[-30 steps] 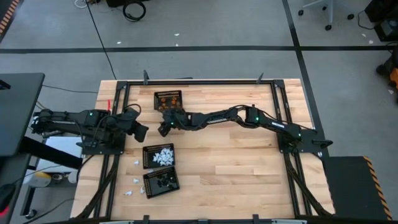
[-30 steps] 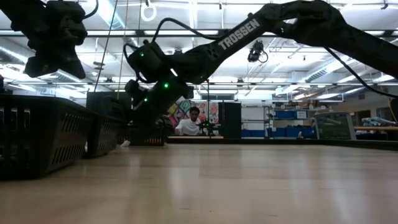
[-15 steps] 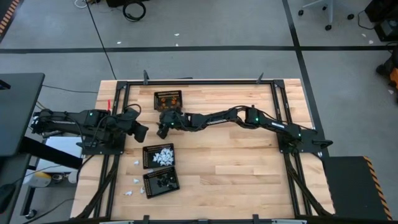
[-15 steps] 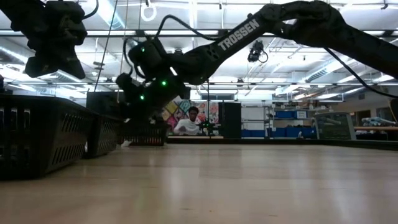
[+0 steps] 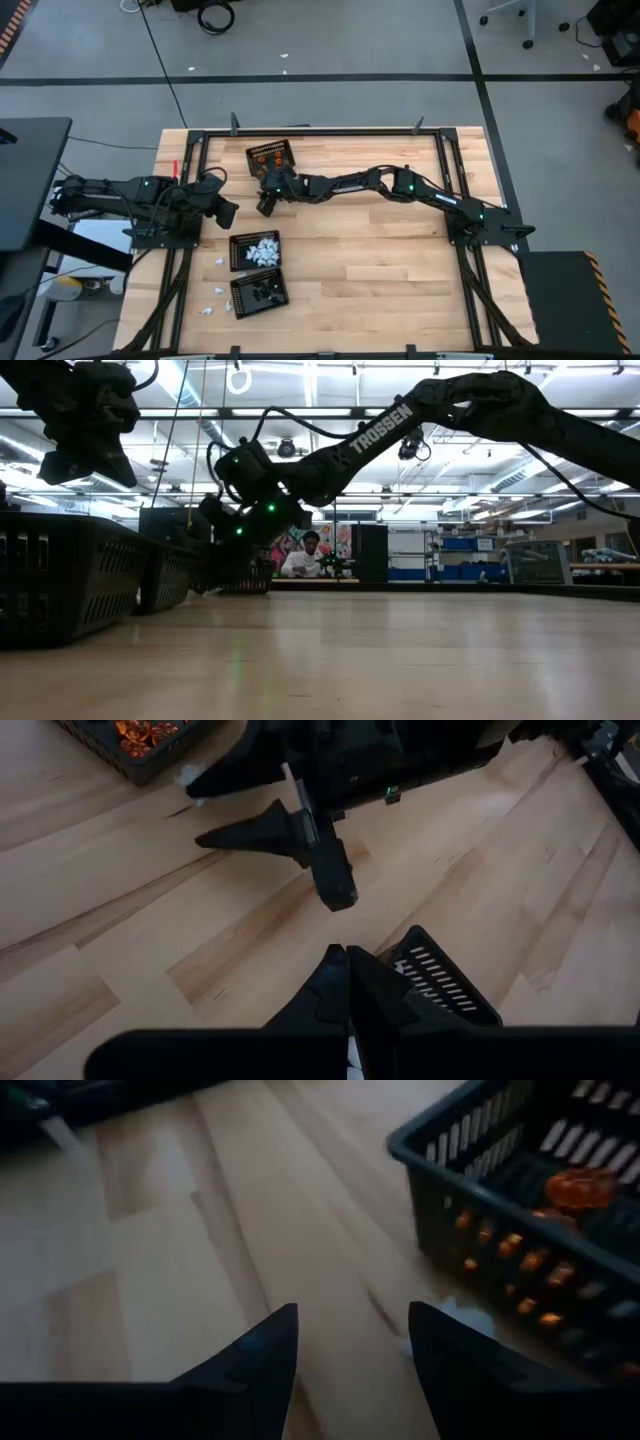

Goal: Sort Halloween decoration
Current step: Put the white toy into the middle black bin

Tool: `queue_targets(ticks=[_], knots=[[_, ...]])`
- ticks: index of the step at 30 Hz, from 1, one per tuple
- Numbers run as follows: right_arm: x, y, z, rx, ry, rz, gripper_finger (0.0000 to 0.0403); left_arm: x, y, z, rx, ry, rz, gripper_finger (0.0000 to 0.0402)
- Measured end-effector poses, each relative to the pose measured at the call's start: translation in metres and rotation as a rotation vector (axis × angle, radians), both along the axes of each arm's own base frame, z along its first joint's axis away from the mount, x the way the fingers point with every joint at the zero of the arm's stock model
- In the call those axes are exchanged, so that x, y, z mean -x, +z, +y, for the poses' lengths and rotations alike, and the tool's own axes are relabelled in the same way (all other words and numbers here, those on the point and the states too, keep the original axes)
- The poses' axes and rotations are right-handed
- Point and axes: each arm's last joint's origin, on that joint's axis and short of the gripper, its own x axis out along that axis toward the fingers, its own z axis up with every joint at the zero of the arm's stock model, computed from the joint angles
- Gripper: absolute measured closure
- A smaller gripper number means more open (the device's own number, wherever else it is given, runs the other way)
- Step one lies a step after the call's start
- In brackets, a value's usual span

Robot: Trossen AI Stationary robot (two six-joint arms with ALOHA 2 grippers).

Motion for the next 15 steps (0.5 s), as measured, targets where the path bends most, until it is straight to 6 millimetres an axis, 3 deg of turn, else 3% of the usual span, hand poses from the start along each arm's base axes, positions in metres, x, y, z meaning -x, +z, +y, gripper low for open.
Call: queue_targets(ticks=[6,10,15], knots=[[0.003,0.018,0.012,-0.031,0.129,0.048,0.0214,0.000,0.000,0.000,-0.002,-0.003,0.004,0.0392],[0.008,0.040,0.019,-0.012,0.065,0.073,0.0228,0.001,-0.001,0.000,-0.004,-0.004,0.015,0.0392],[0.011,0.034,0.017,-0.006,0.043,0.124,0.0241,0.001,-0.001,0.000,-0.004,-0.004,0.017,0.0392]])
